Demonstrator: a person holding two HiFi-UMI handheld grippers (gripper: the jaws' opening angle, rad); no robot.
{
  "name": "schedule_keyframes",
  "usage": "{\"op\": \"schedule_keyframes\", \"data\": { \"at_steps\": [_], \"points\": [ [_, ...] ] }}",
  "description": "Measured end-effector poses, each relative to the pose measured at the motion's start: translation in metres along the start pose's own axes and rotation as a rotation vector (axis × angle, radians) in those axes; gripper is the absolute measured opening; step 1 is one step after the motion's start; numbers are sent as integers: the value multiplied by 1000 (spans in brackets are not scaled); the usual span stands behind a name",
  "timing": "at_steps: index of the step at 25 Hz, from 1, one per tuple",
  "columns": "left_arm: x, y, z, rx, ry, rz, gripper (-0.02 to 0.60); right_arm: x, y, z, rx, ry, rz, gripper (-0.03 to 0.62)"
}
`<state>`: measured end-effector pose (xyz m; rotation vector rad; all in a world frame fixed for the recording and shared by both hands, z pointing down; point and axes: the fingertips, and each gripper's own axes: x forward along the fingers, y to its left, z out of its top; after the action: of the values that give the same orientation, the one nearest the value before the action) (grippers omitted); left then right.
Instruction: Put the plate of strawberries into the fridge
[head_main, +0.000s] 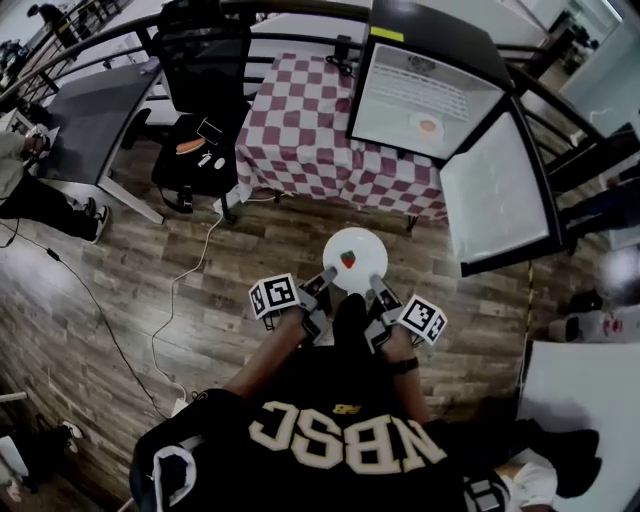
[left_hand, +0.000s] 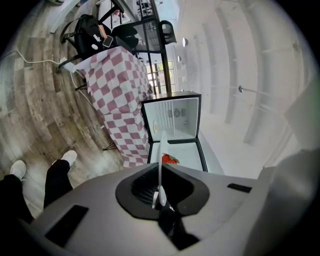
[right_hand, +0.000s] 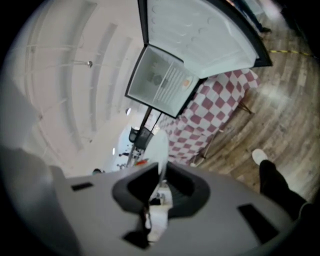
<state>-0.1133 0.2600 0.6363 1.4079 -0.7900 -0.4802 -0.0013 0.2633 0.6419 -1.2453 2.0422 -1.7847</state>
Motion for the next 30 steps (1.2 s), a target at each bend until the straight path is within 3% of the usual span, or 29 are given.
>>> {"op": "schedule_keyframes", "data": {
  "at_steps": [8, 16, 24, 30],
  "points": [
    [101, -50, 59, 55, -76, -19, 29, 54, 20, 121, -33, 9, 105, 58],
    [192, -72, 92, 11, -102, -28, 29, 88, 16, 219, -31, 12, 129, 56],
    [263, -88, 130, 8, -127, -35, 29, 125, 13, 293, -30, 15, 161, 55],
    [292, -109, 146, -5, -124, -47, 29, 141, 19, 326, -5, 12, 177, 55]
  ]
}}
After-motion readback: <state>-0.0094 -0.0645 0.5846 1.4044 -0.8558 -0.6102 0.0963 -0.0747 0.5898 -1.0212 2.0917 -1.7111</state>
